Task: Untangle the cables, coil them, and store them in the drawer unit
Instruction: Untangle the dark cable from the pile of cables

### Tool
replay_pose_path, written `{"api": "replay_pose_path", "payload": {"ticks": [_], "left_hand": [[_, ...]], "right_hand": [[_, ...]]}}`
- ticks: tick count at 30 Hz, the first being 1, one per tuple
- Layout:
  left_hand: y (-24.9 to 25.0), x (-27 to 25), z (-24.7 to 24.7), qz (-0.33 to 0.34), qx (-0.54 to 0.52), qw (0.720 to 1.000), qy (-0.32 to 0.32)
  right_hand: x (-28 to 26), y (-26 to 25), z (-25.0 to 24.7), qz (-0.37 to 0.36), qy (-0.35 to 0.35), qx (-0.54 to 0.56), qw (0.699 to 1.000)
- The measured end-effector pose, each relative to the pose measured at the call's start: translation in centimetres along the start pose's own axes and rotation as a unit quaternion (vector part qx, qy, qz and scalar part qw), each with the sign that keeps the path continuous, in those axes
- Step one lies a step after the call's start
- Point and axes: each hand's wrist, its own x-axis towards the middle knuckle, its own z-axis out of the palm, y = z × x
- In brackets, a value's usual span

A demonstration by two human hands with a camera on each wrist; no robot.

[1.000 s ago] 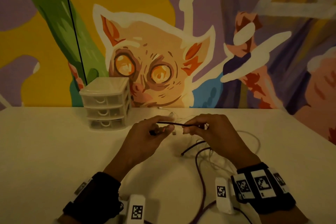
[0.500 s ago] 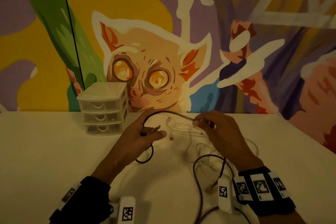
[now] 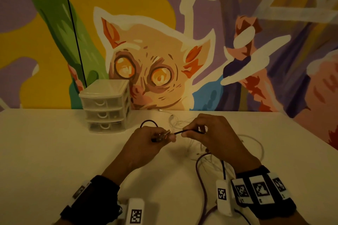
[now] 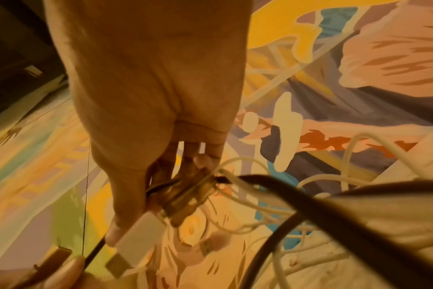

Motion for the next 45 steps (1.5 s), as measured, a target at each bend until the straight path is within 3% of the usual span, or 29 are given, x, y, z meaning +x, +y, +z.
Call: {"api": "replay_pose_path", "payload": {"ticks": [3, 6, 8, 10, 12, 14, 15, 18, 19, 23, 27, 30, 33, 36, 37, 38, 39, 41, 42, 43, 45], "left_hand": [[-0.2, 0.4, -0.2, 0.012, -0.010, 0.999, 0.033], [-0.5, 0.6, -1.8, 0.033, -0.059, 0.986, 0.155], [-0.5, 0.6, -2.3, 0.041, -0.076, 0.981, 0.174], [0.0, 0.5, -1.7, 0.044, -0.087, 0.983, 0.153], [0.3, 0.5, -1.5, 0.042, -0.115, 0.977, 0.172], [-0.4, 0.6, -2.3, 0.024, -0.141, 0.968, 0.207], [-0.7, 0.6, -2.8, 0.014, -0.142, 0.969, 0.202], [-1.0, 0.7, -2.9, -0.022, -0.132, 0.981, 0.143], [-0.9, 0.7, -2.5, -0.022, -0.134, 0.982, 0.134], [-0.6, 0.9, -1.5, 0.002, -0.098, 0.991, 0.089], [-0.6, 0.5, -0.3, 0.020, -0.012, 0.999, 0.034], [-0.6, 0.7, -0.6, 0.028, -0.091, 0.991, 0.095], [-0.6, 0.8, -1.5, 0.029, -0.129, 0.982, 0.137], [0.0, 0.4, -1.9, 0.044, -0.179, 0.974, 0.132], [0.1, 0.5, -2.0, 0.038, -0.205, 0.967, 0.147], [0.4, 0.5, -2.4, 0.024, -0.234, 0.958, 0.165], [0.6, 0.4, -2.9, 0.011, -0.264, 0.947, 0.181], [0.7, 0.4, -4.2, -0.021, -0.317, 0.926, 0.203], [0.6, 0.5, -4.8, -0.024, -0.342, 0.915, 0.212], [0.7, 0.7, -5.2, -0.015, -0.370, 0.904, 0.213], [1.4, 0.9, -5.7, 0.001, -0.428, 0.879, 0.208]], "right_hand": [[-0.3, -0.1, 0.0, 0.021, -0.032, 0.049, 0.998], [-0.4, 1.8, -1.0, 0.084, -0.059, 0.005, 0.995], [-0.1, 3.2, -2.3, 0.090, 0.055, -0.114, 0.988], [0.2, 3.5, -2.6, 0.032, 0.175, -0.192, 0.965], [0.4, 3.1, -1.9, 0.010, 0.118, -0.190, 0.975], [0.2, 3.4, -0.9, 0.057, -0.019, -0.173, 0.983], [0.0, 3.8, -0.8, 0.075, -0.036, -0.164, 0.983], [0.2, 4.4, -2.0, 0.064, 0.105, -0.087, 0.989], [0.3, 3.7, -2.2, 0.047, 0.111, -0.056, 0.991], [-0.2, 1.1, -0.9, -0.018, -0.037, -0.010, 0.999], [-0.2, -0.4, -1.0, -0.018, 0.010, 0.109, 0.994], [-0.4, -0.7, -1.6, 0.014, 0.002, 0.151, 0.988], [-0.5, -0.1, -2.0, 0.038, -0.051, 0.124, 0.990], [-0.2, 0.4, -3.6, 0.041, 0.090, 0.159, 0.982], [-0.1, 0.9, -4.7, 0.048, 0.100, 0.147, 0.983], [-0.1, 1.7, -6.1, 0.060, 0.058, 0.097, 0.992], [-0.2, 2.6, -7.5, 0.083, -0.029, 0.001, 0.996], [-0.5, 3.3, -9.6, 0.144, -0.157, -0.183, 0.960], [-0.6, 2.9, -10.1, 0.158, -0.160, -0.226, 0.948], [-0.5, 1.8, -10.2, 0.149, -0.131, -0.220, 0.955], [0.2, -0.7, -8.6, 0.092, -0.092, -0.124, 0.984]]}}
